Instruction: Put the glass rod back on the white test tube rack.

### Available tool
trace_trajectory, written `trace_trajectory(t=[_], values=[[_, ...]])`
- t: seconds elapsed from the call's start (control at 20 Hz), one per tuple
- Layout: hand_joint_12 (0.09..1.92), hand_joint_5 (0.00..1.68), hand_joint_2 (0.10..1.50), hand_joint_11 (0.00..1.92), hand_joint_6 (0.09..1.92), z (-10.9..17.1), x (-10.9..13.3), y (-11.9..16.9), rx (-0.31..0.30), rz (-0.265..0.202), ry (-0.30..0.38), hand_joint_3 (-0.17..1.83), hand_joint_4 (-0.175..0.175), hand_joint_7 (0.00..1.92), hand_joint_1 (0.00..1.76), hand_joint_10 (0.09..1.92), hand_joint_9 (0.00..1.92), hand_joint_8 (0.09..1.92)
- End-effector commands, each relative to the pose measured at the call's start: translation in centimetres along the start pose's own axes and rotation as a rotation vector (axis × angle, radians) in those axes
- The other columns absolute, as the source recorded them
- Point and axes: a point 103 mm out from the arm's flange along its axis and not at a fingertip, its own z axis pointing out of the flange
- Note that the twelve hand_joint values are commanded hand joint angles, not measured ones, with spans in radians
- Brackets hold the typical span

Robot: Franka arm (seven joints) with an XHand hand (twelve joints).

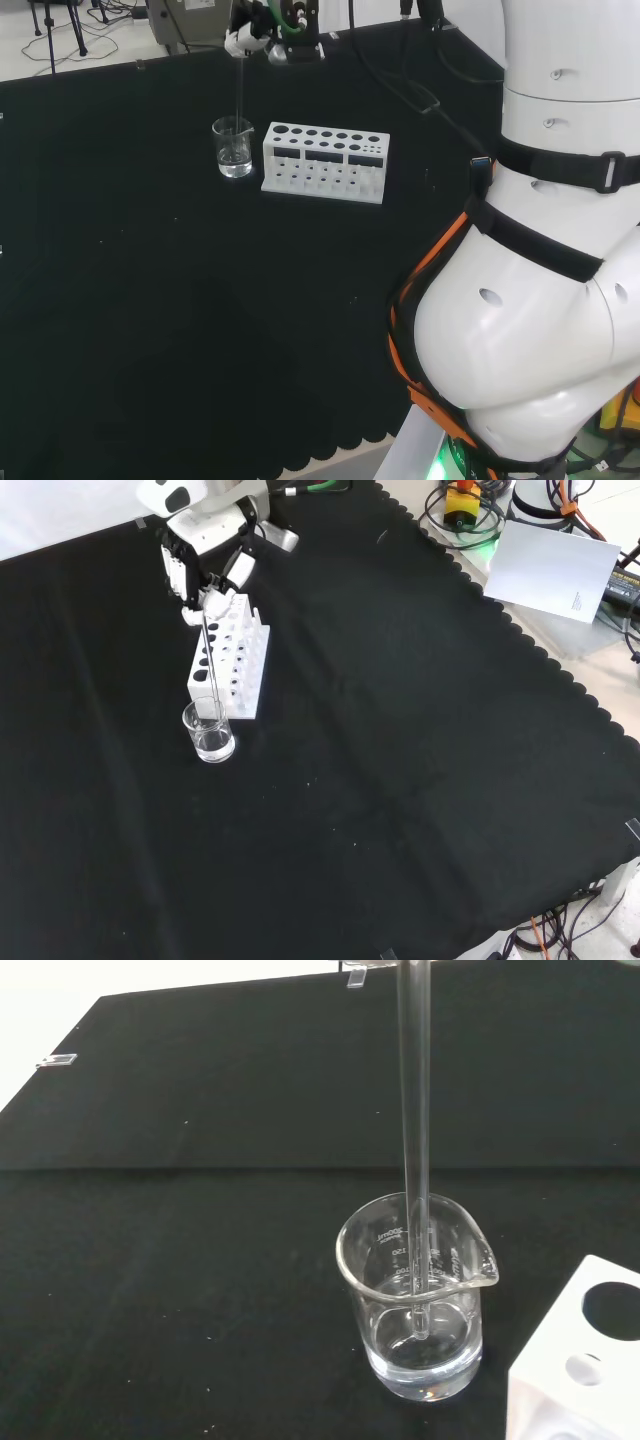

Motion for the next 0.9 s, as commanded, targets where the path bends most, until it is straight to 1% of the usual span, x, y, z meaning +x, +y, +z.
trace_trajectory(t=[0.05,0.2,0.5,0.9], values=[[0.66,1.37,1.10,1.34,0.09,0.0,0.1,0.0,-0.003,-0.002,-0.001,-0.17,-0.175,1.20,1.31,0.66,1.71,0.98],[0.66,1.37,1.10,1.34,0.09,-0.2,-0.1,-0.2,-0.003,0.011,-0.007,-0.17,-0.175,1.20,1.31,0.66,1.71,0.98],[0.66,1.37,1.10,1.34,0.09,-1.6,-0.3,-0.9,-0.036,0.023,0.006,-0.17,-0.175,1.20,1.31,0.66,1.71,0.98],[0.66,1.37,1.10,1.34,0.09,-5.4,-0.5,-3.0,-0.098,0.035,0.026,-0.17,-0.175,1.20,1.31,0.66,1.71,0.98]])
